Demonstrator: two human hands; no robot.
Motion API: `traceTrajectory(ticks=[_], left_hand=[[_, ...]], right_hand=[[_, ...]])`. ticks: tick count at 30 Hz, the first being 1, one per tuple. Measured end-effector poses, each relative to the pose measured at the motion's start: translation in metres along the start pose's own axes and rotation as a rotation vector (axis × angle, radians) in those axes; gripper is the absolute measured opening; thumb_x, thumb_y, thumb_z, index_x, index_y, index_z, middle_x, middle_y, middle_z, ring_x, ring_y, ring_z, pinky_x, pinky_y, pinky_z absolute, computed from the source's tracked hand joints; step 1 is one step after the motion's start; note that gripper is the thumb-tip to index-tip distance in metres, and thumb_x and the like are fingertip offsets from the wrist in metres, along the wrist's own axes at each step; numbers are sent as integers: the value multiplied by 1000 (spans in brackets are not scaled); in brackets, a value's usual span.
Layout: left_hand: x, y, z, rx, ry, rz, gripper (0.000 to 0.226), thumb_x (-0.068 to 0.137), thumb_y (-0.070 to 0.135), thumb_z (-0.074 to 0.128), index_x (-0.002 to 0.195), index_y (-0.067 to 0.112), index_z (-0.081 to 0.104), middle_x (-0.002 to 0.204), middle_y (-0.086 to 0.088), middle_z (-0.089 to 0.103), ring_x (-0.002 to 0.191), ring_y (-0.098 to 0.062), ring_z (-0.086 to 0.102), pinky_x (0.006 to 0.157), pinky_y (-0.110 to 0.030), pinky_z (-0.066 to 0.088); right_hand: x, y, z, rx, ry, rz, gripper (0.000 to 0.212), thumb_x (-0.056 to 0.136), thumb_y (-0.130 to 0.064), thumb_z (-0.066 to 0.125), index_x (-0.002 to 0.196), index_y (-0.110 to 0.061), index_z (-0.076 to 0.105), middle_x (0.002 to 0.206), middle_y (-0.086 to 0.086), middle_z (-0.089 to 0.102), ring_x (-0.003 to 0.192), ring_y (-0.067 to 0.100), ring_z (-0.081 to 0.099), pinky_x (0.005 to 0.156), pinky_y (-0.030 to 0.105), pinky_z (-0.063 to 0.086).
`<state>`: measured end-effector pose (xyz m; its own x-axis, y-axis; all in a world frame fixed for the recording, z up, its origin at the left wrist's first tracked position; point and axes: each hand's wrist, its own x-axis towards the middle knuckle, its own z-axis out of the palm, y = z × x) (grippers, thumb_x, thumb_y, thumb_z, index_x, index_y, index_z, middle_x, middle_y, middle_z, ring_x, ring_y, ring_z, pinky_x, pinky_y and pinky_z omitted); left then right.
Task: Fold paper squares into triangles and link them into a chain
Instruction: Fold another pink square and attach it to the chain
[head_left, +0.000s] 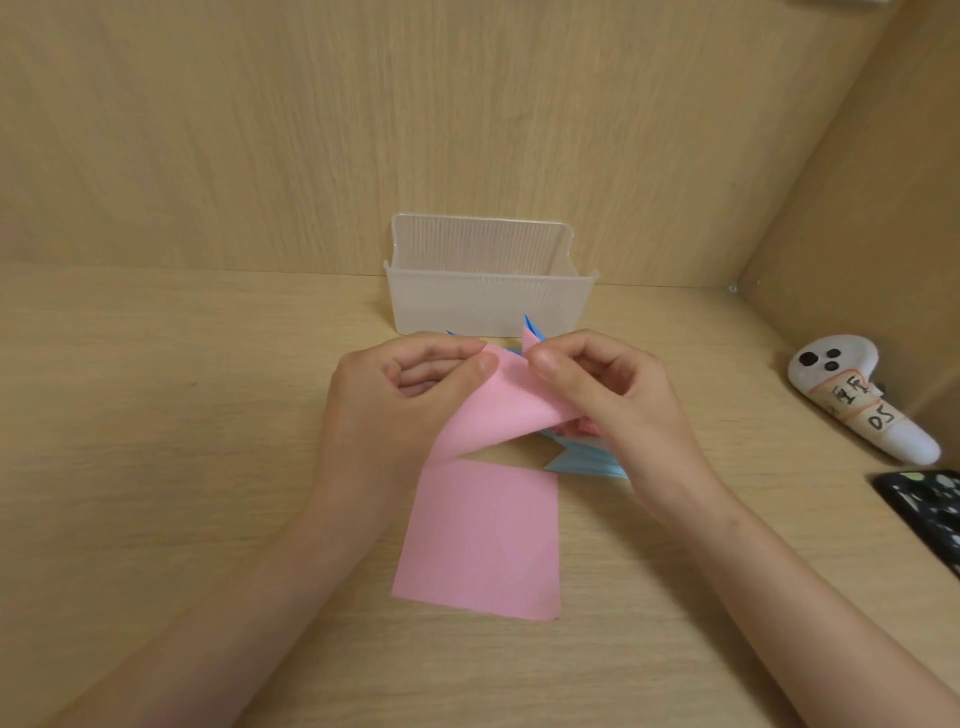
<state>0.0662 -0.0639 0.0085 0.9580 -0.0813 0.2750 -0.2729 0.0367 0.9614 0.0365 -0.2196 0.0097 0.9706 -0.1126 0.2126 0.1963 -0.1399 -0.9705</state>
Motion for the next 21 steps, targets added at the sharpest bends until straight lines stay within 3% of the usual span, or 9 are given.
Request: traceTrajectory(ticks=[3, 8, 13, 21], left_hand=[[0, 3, 0, -49, 92, -2, 12, 78, 7, 73, 77, 19, 71, 65, 13, 72, 63, 4, 66, 58, -9, 47], [-4, 4, 3, -132, 170, -46, 13, 79, 6, 72, 78, 20, 71, 66, 12, 72, 62, 2, 66, 57, -11, 49], [-8, 5, 6, -191, 163, -106, 15, 79, 8, 72, 77, 23, 70, 68, 10, 73, 63, -2, 67, 58, -17, 54], [-8, 4, 4, -341, 132, -209, 6, 82, 12, 68, 87, 13, 71, 77, 4, 75, 71, -8, 69, 64, -19, 55]], right_hand=[[1, -2, -1, 33, -17, 35, 19, 70, -33, 68, 82, -18, 68, 68, -9, 63, 54, 5, 53, 51, 22, 41], [-3, 4, 9, 84, -126, 85, 36, 62, -40, 75, 80, -11, 67, 70, 7, 61, 57, 9, 53, 50, 20, 43], [-5, 9, 15, 198, -100, 124, 11, 71, -15, 77, 77, -12, 69, 68, 1, 65, 56, 8, 54, 52, 18, 44], [-1, 11, 12, 231, -58, 114, 8, 73, -20, 71, 69, -14, 73, 68, 9, 62, 66, 23, 49, 52, 21, 40]])
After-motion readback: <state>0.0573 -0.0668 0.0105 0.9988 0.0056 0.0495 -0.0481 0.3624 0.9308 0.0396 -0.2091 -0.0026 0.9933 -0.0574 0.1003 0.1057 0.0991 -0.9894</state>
